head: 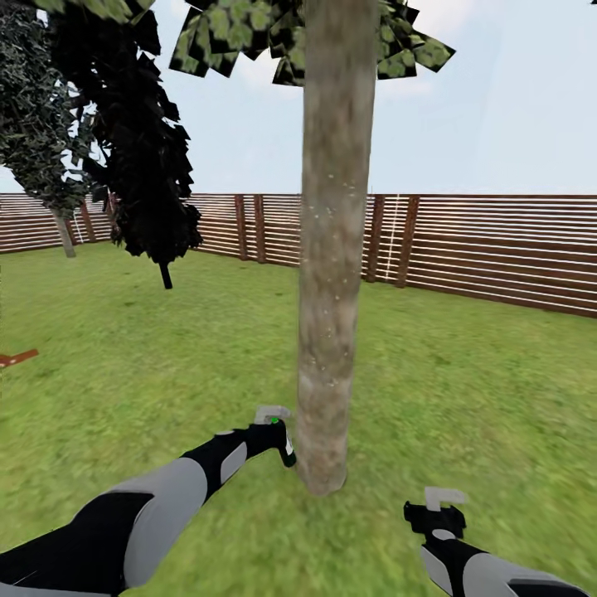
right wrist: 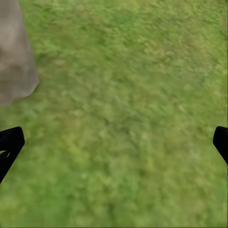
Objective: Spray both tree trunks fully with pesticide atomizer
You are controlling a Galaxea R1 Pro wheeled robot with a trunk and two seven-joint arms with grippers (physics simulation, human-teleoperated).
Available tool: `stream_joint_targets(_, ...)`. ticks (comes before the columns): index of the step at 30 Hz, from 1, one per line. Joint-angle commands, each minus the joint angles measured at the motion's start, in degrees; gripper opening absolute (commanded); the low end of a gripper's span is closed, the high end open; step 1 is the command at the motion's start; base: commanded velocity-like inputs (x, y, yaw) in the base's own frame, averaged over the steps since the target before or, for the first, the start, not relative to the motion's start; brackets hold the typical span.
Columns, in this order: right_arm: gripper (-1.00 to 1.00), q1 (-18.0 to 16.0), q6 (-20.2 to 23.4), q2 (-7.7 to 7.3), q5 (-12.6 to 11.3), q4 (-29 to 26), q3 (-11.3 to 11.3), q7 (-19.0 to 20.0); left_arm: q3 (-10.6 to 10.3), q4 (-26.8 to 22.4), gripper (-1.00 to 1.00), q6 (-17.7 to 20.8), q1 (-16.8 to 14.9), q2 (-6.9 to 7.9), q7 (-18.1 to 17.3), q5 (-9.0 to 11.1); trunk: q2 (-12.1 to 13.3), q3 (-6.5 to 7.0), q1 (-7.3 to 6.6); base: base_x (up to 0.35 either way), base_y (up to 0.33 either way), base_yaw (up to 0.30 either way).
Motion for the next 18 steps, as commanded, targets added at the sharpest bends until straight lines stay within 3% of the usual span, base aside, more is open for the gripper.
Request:
stream_joint_targets(1, 1.00, -0.13, -0.42, 0.04, 0.21, 0.29, -0.12, -0.21, 0.38, -0.04, -1.00, 0.16, -0.01, 0.00, -0.19, 0.09, -0.05, -0.08, 0.04, 0.315, 0.699, 0.000)
stream_joint_targets(6, 1.00, -0.06, -0.40, 0.09, 0.21, 0.29, -0.12, -0.17, 0.33, -0.04, -1.00, 0.16, -0.01, 0.00, -0.19, -0.85, -0.05, -0.16, 0.04, 0.316, 0.700, -0.102)
stream_joint_targets(18, 1.00, -0.04, -0.40, 0.09, 0.21, 0.29, -0.12, -0.12, 0.38, 0.02, -1.00, 0.16, 0.01, 0.00, -0.21, -1.45, -0.05, -0.18, 0.04, 0.300, 0.700, -0.270)
